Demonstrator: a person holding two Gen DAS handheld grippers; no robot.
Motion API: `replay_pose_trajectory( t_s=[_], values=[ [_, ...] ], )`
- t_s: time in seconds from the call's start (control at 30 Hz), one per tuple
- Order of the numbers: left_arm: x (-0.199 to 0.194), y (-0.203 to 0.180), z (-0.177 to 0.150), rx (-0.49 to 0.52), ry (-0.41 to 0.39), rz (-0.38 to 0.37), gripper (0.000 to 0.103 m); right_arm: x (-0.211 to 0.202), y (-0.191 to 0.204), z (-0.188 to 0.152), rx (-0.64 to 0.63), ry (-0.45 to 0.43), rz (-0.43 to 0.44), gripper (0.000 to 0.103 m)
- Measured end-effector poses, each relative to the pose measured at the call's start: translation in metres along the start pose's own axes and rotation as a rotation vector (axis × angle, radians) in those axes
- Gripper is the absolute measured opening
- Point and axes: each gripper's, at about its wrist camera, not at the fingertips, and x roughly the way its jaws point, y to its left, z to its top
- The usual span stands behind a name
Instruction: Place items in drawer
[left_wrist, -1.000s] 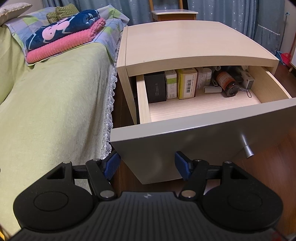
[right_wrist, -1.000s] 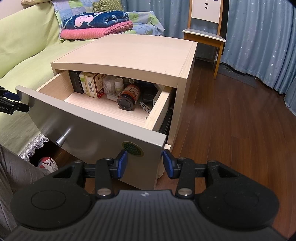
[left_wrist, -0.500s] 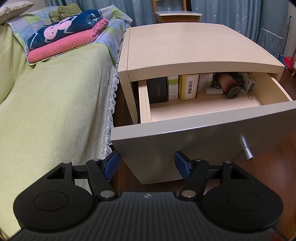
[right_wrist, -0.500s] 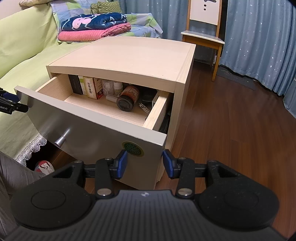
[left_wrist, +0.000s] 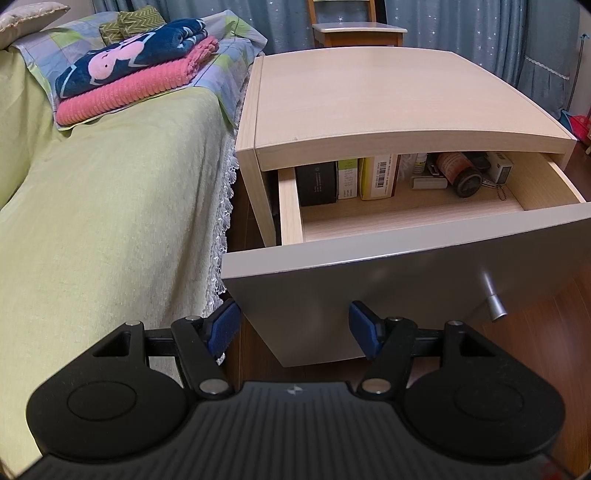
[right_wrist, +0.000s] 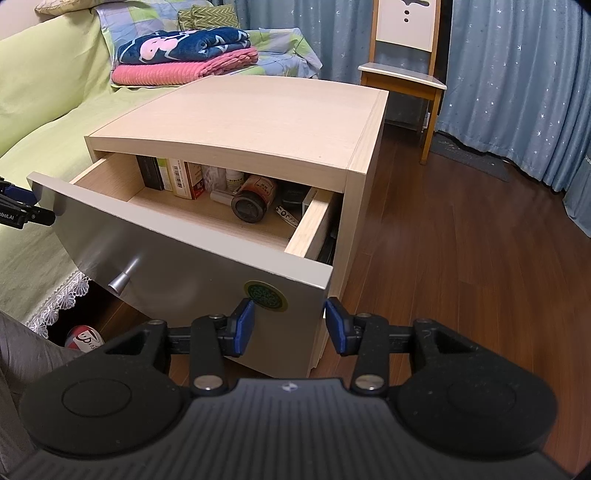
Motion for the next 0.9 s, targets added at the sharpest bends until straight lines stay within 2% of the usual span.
replay_pose_trajectory(
  t_s=[0.9],
  values=[
    [0.0063,-0.0002,0.0093,-0.008,0.001,0.005,0.066,0.0091,-0.0015,0.0090,0.013,-0.006,-0.019,0.038]
  ],
)
